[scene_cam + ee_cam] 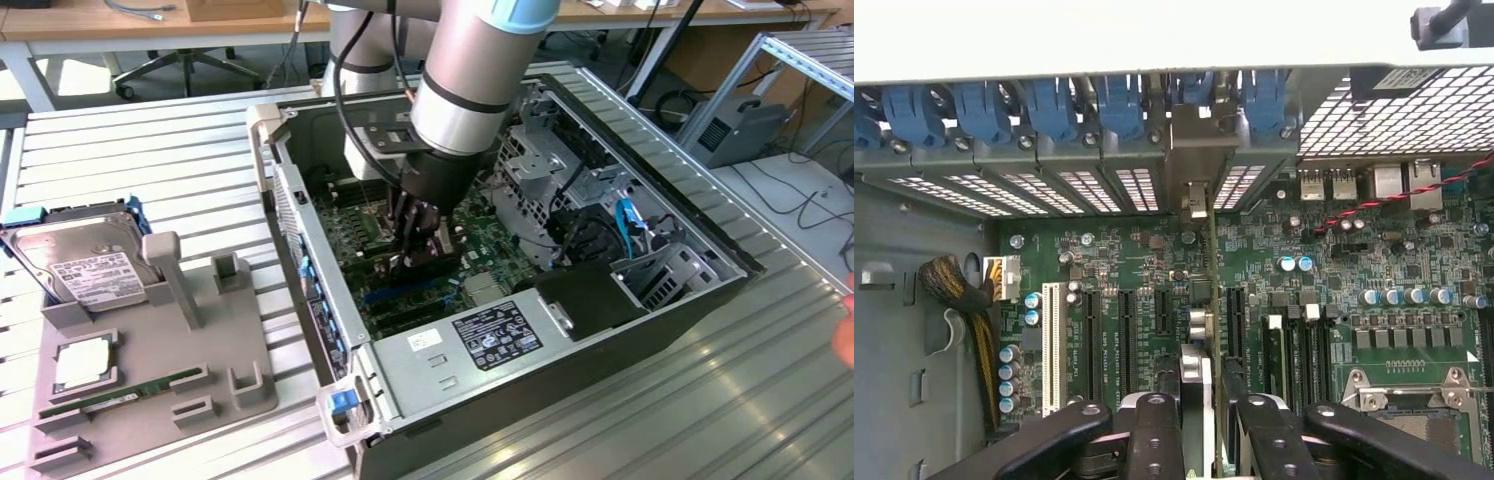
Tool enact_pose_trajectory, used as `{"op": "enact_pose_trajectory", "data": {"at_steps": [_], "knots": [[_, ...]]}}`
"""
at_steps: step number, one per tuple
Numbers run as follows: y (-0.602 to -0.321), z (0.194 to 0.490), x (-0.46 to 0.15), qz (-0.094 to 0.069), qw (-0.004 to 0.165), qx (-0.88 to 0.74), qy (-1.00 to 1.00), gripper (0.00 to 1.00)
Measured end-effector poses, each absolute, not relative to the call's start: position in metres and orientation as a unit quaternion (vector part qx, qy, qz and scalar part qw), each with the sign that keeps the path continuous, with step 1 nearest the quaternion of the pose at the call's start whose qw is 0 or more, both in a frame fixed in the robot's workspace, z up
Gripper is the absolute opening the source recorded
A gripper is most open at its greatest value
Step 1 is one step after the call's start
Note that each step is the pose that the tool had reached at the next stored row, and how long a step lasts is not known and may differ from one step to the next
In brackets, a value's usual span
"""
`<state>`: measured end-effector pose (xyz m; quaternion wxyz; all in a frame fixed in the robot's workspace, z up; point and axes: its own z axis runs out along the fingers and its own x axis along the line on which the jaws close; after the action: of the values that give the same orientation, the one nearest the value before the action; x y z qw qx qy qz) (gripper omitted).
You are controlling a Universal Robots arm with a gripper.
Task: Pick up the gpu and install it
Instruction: 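Insert the gpu into the slot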
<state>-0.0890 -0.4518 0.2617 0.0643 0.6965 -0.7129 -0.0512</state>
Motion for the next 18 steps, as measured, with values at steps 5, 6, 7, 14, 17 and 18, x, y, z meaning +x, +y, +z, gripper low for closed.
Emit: {"op": "enact_pose_trajectory", "data": {"at_steps": [5,6,7,14,17,18], "knots": [[-0.4519,0.2593,-0.0891,-0.053,0.063,0.697,-0.713,0.27],[-0.4519,0.2591,-0.0890,-0.053,0.063,0.697,-0.713,0.27],[-0.4518,0.2590,-0.0890,-0.053,0.063,0.697,-0.713,0.27],[-0.4518,0.2587,-0.0888,-0.052,0.064,0.697,-0.713,0.27],[-0.4515,0.2588,-0.0889,-0.047,0.068,0.696,-0.713,0.27],[-0.4511,0.2588,-0.0889,-0.046,0.070,0.696,-0.713,0.27]]}}
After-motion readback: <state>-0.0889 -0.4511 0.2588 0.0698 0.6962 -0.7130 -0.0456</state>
